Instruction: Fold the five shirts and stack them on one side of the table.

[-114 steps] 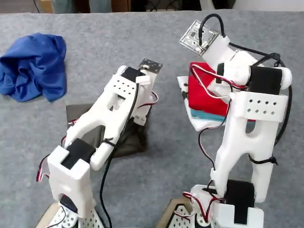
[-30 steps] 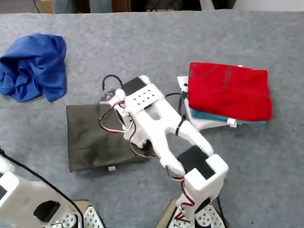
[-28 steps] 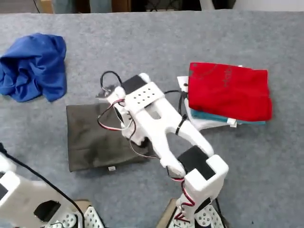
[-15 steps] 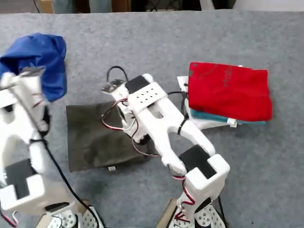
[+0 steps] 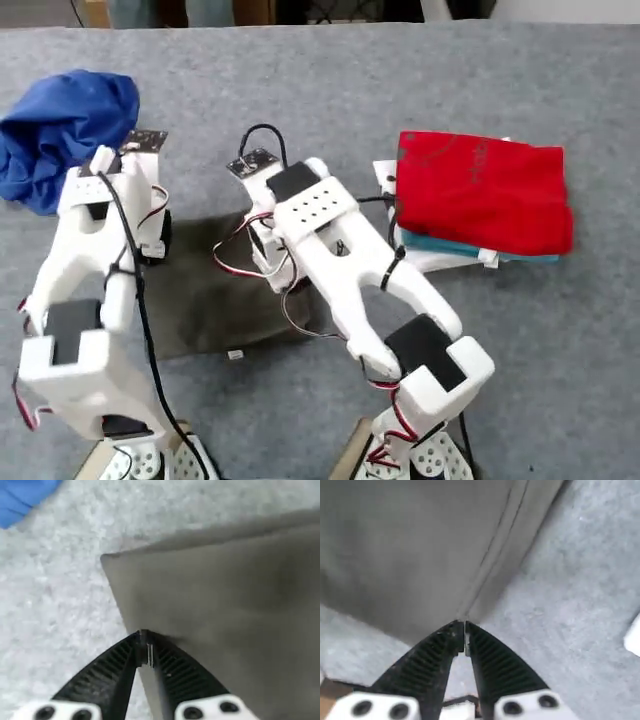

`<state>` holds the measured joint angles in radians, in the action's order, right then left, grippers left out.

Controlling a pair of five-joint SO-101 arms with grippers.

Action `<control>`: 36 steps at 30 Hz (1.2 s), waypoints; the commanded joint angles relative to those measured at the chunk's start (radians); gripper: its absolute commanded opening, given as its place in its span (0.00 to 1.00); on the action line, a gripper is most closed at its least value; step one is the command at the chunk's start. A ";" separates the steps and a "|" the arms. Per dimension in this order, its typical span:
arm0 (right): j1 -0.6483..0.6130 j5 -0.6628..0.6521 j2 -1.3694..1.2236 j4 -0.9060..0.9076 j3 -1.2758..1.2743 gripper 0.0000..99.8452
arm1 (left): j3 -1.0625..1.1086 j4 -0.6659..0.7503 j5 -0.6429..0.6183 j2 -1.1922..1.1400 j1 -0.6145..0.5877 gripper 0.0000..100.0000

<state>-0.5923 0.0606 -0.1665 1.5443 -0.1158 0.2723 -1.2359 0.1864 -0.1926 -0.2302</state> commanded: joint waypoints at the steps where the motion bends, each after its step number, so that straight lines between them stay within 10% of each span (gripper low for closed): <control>1: -0.012 0.037 0.002 -0.100 -0.051 0.02 | -0.099 0.012 -0.057 -0.078 -0.018 0.03; 11: 0.100 0.032 -0.059 -0.279 -0.205 0.01 | -0.186 0.011 -0.109 -0.218 -0.036 0.03; 30: 0.005 0.043 0.394 0.181 -0.176 0.01 | -0.386 -0.242 0.006 -0.129 -0.085 0.03; 36: 0.006 0.255 0.328 0.011 -0.197 0.02 | -0.335 -0.295 0.114 0.074 -0.260 0.03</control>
<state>-0.5754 0.2079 0.1803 1.6318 -0.3092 -0.0621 -1.5090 0.2539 -0.2509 -0.3974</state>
